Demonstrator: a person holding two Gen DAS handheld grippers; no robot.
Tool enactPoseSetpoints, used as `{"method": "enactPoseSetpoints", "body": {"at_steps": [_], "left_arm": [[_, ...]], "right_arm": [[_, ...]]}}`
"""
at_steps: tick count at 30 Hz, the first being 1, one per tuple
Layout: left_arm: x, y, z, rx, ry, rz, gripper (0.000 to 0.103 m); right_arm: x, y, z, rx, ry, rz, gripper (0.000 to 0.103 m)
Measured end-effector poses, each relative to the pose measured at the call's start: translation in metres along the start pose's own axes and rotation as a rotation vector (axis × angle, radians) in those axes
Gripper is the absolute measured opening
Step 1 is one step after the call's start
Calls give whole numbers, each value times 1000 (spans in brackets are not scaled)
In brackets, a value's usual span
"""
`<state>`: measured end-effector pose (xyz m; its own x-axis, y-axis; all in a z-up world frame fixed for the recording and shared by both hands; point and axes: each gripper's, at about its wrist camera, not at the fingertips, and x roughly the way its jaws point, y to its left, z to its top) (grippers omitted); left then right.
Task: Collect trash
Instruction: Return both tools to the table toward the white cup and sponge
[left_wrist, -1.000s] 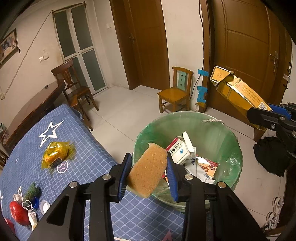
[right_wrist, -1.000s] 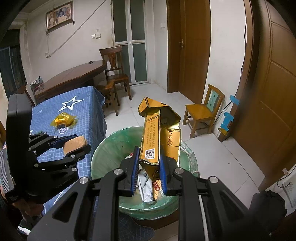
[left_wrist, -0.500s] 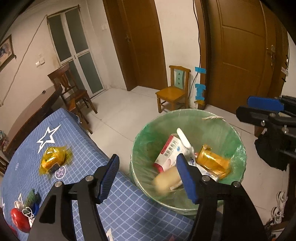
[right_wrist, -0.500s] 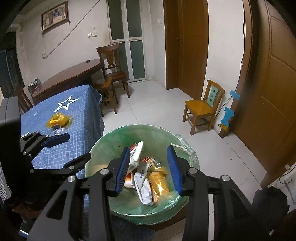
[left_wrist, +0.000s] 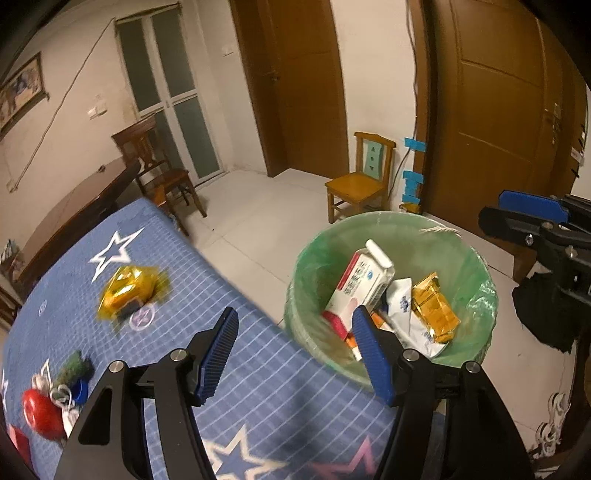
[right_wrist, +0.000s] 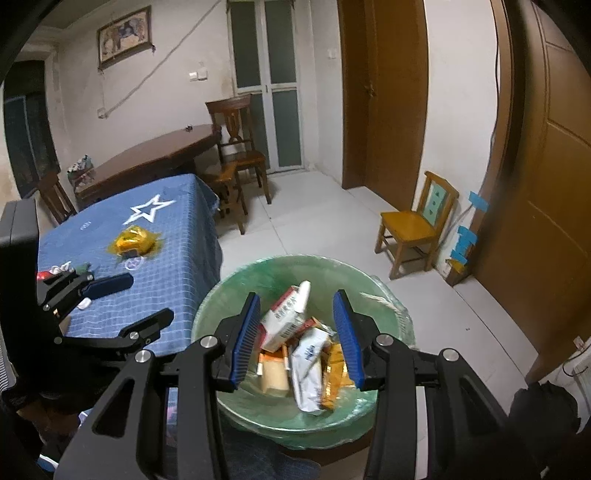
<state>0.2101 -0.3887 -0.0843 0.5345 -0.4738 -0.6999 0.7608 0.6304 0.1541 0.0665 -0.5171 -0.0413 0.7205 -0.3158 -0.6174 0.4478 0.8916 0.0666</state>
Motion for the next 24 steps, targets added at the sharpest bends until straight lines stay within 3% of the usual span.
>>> {"method": "enactPoseSetpoints", "body": {"at_steps": [9, 14, 24], "left_arm": [[-55, 59, -51, -89, -12, 31, 70], [-92, 122, -96, -218, -4, 68, 73], [-128, 247, -208, -535, 81, 180, 73]], "right_arm": [[5, 55, -2, -58, -17, 126, 40], [29, 109, -10, -142, 42, 234, 40], [78, 252, -20, -469, 155, 499, 40]]}}
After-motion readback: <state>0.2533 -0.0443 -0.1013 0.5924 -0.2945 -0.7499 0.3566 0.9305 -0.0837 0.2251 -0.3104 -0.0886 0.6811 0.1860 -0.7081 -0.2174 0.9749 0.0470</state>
